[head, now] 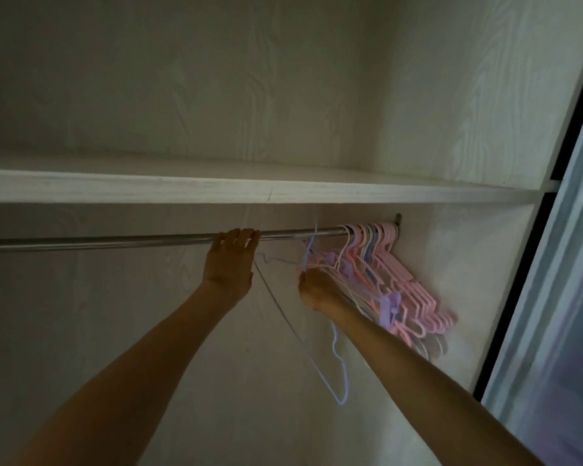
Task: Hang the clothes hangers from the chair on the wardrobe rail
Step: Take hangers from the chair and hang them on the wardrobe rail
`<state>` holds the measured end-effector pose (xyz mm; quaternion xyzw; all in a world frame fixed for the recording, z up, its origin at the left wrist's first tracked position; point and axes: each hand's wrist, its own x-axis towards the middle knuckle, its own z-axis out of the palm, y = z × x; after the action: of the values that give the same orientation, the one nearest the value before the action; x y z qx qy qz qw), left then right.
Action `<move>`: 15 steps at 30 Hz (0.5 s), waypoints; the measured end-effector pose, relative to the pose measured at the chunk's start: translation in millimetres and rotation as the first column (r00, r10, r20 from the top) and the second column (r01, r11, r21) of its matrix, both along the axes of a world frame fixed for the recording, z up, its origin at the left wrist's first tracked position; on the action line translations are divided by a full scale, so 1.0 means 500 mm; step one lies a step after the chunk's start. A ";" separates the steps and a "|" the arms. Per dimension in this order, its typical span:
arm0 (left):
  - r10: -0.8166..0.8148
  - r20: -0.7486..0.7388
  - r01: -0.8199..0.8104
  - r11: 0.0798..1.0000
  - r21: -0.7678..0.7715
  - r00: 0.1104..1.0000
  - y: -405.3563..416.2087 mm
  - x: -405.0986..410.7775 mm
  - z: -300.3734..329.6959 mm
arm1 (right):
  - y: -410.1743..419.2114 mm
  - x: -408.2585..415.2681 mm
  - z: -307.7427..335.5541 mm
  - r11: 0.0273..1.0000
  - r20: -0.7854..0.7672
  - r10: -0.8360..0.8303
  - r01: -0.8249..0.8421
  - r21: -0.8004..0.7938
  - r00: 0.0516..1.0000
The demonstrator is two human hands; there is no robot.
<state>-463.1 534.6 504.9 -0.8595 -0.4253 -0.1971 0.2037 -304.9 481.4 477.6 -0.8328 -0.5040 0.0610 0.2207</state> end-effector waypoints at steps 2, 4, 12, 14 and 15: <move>-0.011 0.006 0.011 1.000 -0.019 1.000 0.001 -0.003 0.003 | 0.011 -0.004 -0.014 1.000 -0.001 -0.030 0.030 0.008 1.000; -0.013 0.006 0.013 1.000 -0.027 1.000 0.001 -0.005 0.006 | 0.022 -0.001 -0.022 0.998 0.005 -0.044 0.043 0.035 0.999; -0.003 0.009 0.003 1.000 -0.019 1.000 -0.002 -0.008 0.003 | 0.041 0.057 -0.036 0.993 -0.014 -0.010 0.008 -0.121 1.000; -0.001 0.016 0.001 0.999 -0.033 1.000 -0.003 -0.006 0.003 | 0.039 0.063 -0.044 0.994 -0.005 0.003 -0.003 -0.107 1.000; -0.001 0.017 0.002 0.999 -0.038 1.000 -0.002 -0.005 0.002 | 0.038 0.064 -0.046 0.997 -0.018 0.017 -0.018 -0.072 1.000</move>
<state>-465.5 533.5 506.1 -0.8619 -0.4300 -0.1962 0.1835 -272.9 500.5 454.9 -0.8351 -0.5068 0.0884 0.1945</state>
